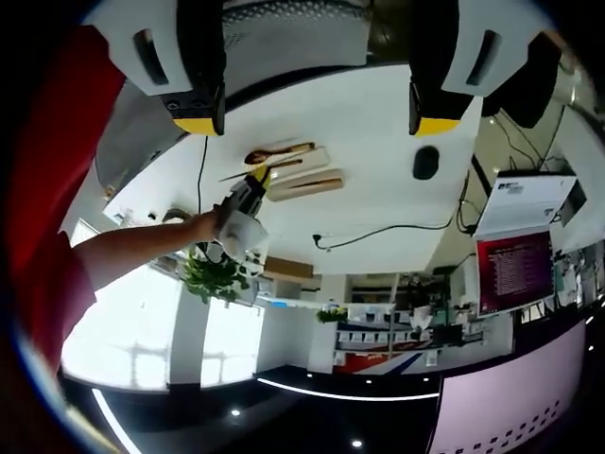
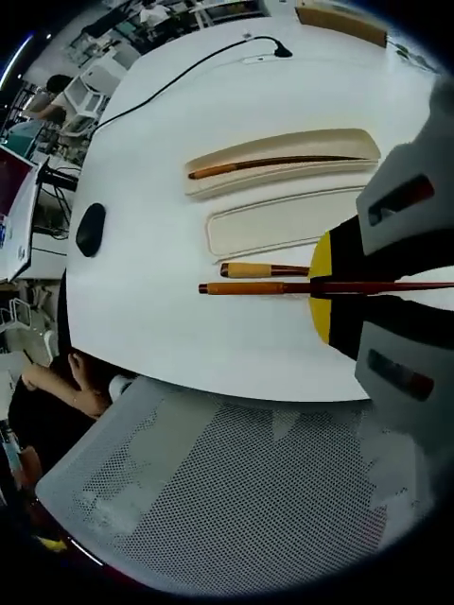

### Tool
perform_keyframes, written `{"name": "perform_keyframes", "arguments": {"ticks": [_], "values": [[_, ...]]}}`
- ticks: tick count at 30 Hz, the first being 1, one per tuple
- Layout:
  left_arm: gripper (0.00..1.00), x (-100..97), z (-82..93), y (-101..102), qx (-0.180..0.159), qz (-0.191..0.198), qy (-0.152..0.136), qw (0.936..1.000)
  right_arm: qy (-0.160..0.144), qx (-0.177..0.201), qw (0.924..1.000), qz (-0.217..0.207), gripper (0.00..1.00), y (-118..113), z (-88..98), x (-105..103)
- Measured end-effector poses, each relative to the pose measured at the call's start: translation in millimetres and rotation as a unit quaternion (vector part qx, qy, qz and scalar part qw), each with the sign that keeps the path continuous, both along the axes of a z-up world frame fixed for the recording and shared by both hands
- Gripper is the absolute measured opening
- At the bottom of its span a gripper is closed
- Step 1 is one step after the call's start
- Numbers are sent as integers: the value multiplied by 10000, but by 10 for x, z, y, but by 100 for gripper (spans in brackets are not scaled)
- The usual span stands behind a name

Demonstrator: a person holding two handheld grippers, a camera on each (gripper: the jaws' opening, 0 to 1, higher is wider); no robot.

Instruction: Arrange the utensils inside the cutlery case until each visible utensil rests in its matching compartment.

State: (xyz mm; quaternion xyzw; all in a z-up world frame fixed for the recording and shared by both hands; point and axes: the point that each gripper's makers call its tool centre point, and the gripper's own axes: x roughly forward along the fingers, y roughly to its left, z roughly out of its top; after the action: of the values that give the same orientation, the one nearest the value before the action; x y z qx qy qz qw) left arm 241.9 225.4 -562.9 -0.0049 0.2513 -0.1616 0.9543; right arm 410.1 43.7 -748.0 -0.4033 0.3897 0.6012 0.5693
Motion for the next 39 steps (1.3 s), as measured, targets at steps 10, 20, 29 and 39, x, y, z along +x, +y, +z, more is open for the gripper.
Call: {"name": "perform_keyframes", "arguments": {"ticks": [10,20,29,39], "values": [[82,27,-12,-9,6,-1,12,10000,-72,54,9999,108,0,37,130,152],[82,25,-11,-17,10,-6,13,10000,-52,46,9999,91,0,24,167,209],[82,4,-28,-6,8,28,39,10000,-72,20,9999,138,0,40,210,260],[82,8,-51,40,-66,94,51,9999,-183,-18,9998,121,0,57,355,494]]}}
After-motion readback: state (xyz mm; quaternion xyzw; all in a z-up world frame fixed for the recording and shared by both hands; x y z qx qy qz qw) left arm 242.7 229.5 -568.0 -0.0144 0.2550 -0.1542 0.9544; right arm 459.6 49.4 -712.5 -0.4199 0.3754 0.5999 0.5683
